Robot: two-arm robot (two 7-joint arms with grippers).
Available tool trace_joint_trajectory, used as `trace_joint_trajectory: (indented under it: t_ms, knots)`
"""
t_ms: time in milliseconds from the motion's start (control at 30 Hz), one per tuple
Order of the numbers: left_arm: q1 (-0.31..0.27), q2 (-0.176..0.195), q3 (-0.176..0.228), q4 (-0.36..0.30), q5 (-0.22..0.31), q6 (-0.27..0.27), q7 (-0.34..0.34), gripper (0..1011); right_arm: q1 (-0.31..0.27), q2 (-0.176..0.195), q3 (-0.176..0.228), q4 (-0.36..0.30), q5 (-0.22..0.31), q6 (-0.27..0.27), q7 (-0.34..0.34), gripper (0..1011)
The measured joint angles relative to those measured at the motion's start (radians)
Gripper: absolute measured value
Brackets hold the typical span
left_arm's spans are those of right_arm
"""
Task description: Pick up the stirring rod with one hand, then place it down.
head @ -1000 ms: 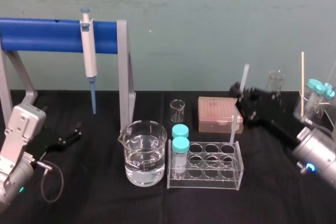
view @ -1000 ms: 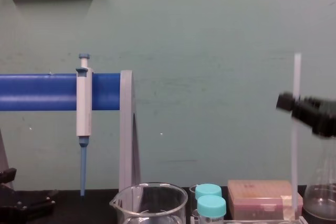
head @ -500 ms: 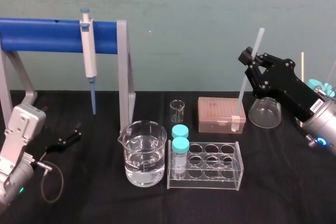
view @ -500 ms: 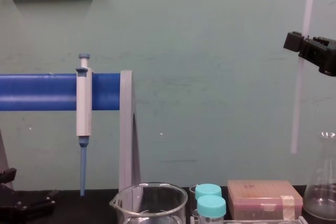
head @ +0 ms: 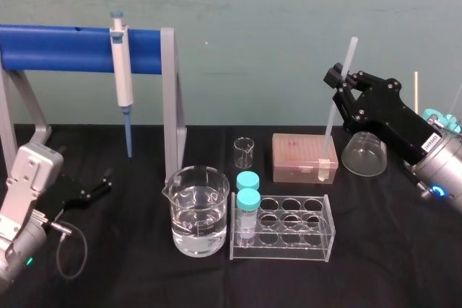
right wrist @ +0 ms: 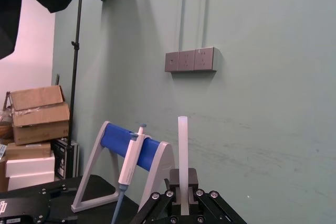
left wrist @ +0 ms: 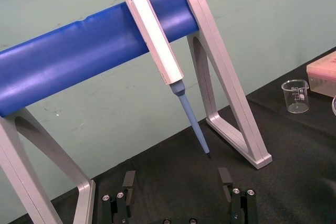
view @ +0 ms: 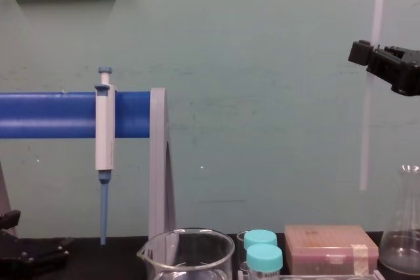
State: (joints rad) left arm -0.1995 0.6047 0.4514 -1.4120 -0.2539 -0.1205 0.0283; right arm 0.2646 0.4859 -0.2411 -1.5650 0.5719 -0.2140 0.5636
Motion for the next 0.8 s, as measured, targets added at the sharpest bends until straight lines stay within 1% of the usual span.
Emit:
trace_joint_trajectory:
  t_ms: [300, 800]
  knots:
    - [0.000, 0.000, 0.000, 0.000, 0.000, 0.000, 0.000, 1000, 0.002, -0.001, -0.003, 0.005, -0.006, 0.001, 0.001, 72]
    - [0.000, 0.000, 0.000, 0.000, 0.000, 0.000, 0.000, 1000, 0.007, -0.003, -0.006, 0.014, 0.000, 0.001, 0.010, 72]
